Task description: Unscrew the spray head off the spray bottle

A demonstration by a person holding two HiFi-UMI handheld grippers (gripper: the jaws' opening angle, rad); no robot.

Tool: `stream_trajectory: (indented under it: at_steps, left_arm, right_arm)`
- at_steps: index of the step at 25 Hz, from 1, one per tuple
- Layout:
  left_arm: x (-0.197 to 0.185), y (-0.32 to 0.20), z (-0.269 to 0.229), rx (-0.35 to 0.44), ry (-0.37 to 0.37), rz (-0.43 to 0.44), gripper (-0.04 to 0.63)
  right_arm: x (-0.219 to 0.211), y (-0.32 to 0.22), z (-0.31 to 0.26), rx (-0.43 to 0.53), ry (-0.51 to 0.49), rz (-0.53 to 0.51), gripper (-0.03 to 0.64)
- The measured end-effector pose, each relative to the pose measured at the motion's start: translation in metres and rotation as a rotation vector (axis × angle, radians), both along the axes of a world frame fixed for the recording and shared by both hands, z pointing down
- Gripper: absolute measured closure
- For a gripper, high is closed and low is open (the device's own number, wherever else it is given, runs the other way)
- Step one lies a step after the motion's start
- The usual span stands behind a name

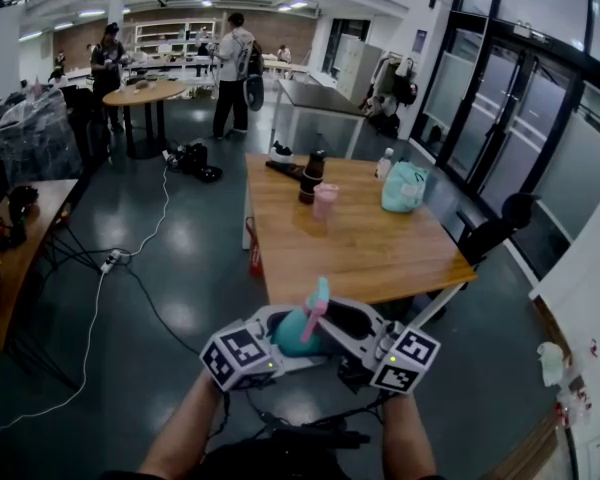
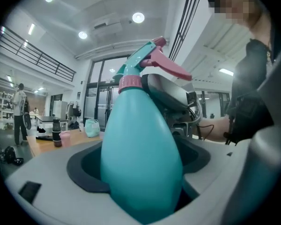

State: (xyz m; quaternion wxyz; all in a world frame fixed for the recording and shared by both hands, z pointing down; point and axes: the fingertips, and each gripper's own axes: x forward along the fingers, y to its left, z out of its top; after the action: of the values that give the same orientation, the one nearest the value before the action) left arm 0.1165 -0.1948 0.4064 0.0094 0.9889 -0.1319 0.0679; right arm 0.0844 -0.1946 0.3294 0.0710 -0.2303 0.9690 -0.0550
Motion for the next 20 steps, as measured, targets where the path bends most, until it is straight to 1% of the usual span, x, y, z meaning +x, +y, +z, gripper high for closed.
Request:
stream_trajectory:
  at_steps: [3,6,11,15,17,20]
  left_arm:
    - [0.001,0.004,-0.001,-0.012,0.018,0.039,0.171]
    - [0.001,0.000,-0.001,-0.018,0.031,0.016,0.171]
    - [-0.006,-0.020,0.002,-0.005,0.023,-0.113,0.170]
    - [-0.020,-0.042,0.001,0.003,0.026,-0.249,0.171]
    - [-0.026,-0.053,0.001,0.001,0.023,-0.309,0.172]
    - [-0.029,-0.062,0.003,-0.004,0.007,-0.363,0.171]
  right_arm:
    - [0.000,0.002,-0.001,0.004,0.005,-0.042,0.476]
    - [-0.001,-0.001,0.000,0.005,0.013,-0.018,0.473]
    - [0.008,-0.015,0.001,0.003,0.027,0.107,0.445]
    - [0.020,-0.019,-0.015,0.010,-0.034,0.214,0.446]
    - [0.017,-0.015,-0.027,0.030,-0.051,0.238,0.446]
    - [0.005,-0.009,-0.038,0.063,-0.022,0.253,0.445]
